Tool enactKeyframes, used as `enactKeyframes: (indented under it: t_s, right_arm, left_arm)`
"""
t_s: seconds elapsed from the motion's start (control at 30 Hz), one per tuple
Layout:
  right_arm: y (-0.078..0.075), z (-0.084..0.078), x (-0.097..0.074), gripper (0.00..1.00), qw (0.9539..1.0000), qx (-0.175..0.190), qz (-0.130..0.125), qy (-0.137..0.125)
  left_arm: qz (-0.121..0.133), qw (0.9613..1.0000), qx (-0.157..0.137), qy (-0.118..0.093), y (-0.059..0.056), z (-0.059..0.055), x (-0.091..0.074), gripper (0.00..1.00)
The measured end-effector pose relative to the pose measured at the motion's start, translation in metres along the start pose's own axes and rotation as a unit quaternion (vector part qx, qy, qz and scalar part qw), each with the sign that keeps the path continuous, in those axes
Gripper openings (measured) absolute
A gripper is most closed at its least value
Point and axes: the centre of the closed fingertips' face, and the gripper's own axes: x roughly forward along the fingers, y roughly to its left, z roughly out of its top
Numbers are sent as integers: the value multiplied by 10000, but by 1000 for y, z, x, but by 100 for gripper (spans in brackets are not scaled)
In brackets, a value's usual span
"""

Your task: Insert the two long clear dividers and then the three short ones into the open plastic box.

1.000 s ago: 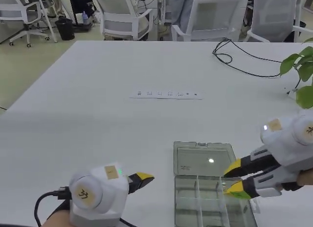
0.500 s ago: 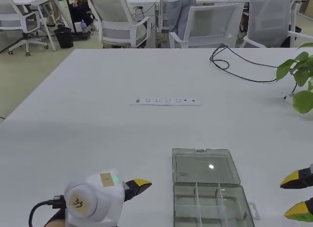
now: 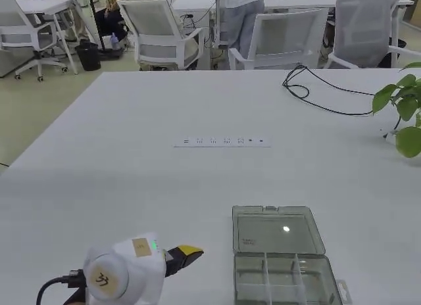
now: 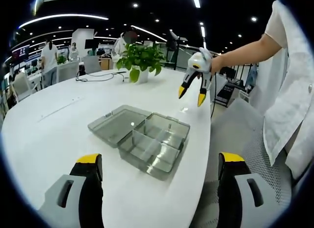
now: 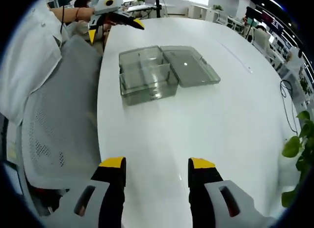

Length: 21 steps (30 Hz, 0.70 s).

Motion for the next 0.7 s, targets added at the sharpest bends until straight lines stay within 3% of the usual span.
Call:
enactKeyframes:
  t_s: [0.27, 0.37, 0.7]
  right_arm:
    - [-1, -26, 9, 57, 9978, -379, 71, 533]
    - [-3, -37, 12, 57, 9948, -603, 95, 820]
    - [-11, -62, 26, 54, 9857, -1016, 131, 1335]
  left_arm:
    - [-8, 10000, -18, 13, 1, -1, 0, 100]
    - [3, 10000, -34, 21, 1, -2, 0, 100]
    - [12, 10000, -72, 19, 2, -2, -1, 100]
